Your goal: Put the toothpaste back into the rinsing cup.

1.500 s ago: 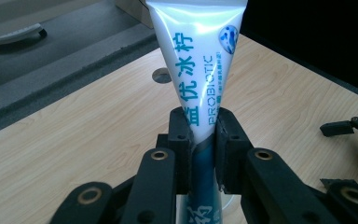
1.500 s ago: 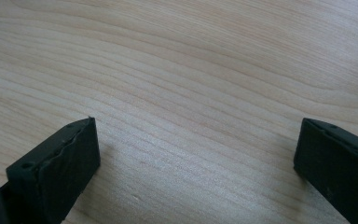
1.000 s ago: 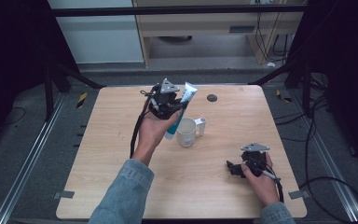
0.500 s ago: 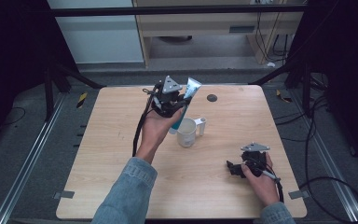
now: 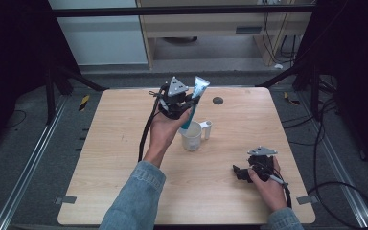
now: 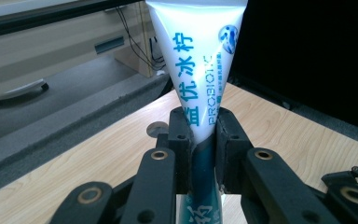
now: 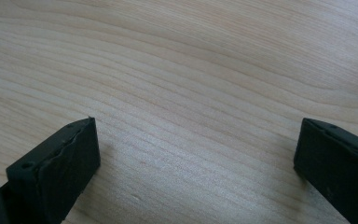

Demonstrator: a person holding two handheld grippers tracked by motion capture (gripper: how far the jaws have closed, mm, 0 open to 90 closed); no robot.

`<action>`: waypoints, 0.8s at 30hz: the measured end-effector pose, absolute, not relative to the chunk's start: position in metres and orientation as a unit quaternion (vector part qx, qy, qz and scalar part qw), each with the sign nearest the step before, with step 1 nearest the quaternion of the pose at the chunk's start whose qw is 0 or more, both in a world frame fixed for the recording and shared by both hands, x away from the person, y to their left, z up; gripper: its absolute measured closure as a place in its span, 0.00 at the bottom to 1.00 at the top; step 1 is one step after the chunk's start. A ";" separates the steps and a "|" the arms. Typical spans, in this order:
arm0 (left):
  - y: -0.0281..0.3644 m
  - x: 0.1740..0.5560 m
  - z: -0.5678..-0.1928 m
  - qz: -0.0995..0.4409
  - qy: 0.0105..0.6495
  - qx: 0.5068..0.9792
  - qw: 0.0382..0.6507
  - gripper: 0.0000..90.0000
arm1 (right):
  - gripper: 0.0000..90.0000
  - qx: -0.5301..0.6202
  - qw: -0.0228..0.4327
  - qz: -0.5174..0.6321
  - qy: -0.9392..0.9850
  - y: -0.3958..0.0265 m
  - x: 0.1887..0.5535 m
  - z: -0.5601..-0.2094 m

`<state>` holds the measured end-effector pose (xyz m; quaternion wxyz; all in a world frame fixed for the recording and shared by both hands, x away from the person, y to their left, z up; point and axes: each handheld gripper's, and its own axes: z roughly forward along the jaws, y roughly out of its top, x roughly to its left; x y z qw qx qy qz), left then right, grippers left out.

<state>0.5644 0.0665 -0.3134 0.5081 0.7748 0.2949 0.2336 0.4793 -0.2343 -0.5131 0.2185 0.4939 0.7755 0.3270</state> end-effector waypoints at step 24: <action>0.066 0.564 -0.335 0.241 0.294 0.750 0.541 0.87 | 0.00 0.495 0.218 0.328 0.774 -0.234 0.479 -0.513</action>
